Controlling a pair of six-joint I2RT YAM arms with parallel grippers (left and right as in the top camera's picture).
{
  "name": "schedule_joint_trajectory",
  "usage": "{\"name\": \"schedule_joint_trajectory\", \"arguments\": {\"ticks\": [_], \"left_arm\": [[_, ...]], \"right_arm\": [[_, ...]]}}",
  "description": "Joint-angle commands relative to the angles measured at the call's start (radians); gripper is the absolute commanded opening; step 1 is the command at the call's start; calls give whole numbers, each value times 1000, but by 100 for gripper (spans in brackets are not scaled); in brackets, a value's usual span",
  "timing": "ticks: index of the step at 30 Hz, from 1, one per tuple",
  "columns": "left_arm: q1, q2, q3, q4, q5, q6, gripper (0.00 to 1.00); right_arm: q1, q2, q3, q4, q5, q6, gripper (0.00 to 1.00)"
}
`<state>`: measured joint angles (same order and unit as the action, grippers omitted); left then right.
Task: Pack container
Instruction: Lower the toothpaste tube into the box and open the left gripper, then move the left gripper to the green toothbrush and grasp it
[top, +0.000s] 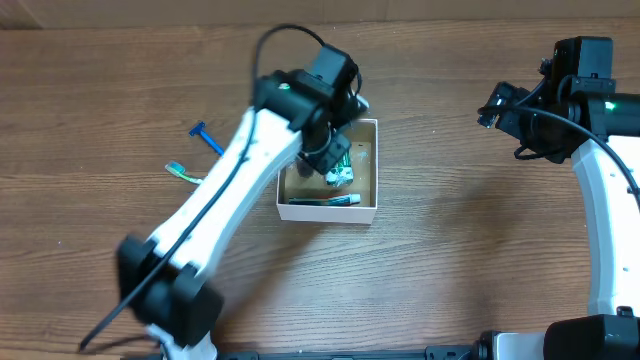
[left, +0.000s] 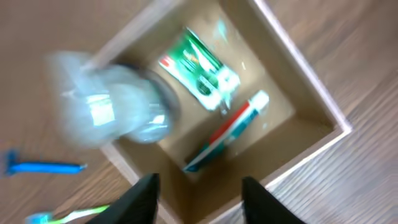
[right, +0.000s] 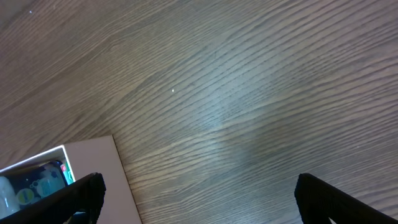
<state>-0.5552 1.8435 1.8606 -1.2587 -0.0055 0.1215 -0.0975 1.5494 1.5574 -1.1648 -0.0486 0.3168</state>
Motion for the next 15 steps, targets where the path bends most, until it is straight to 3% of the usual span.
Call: {"name": "schedule_joint_trajectory", "arguments": {"ticks": [1,4,10,15], "left_arm": [[82,-126,38,1,-128,-253,68],[175,-151,38,-29,-135,-367,93],[401,-135,-11,-134,-132,-595,92],[527,-130,-162,-84,-126,-809,92]], "right_arm": [[-1,-5,11,4,-5,-3,100],[-1,-5,11,4,-5,-3,100],[-1,-5,11,4,-5,-3,100],[-1,-5,11,4,-5,-3,100]]}}
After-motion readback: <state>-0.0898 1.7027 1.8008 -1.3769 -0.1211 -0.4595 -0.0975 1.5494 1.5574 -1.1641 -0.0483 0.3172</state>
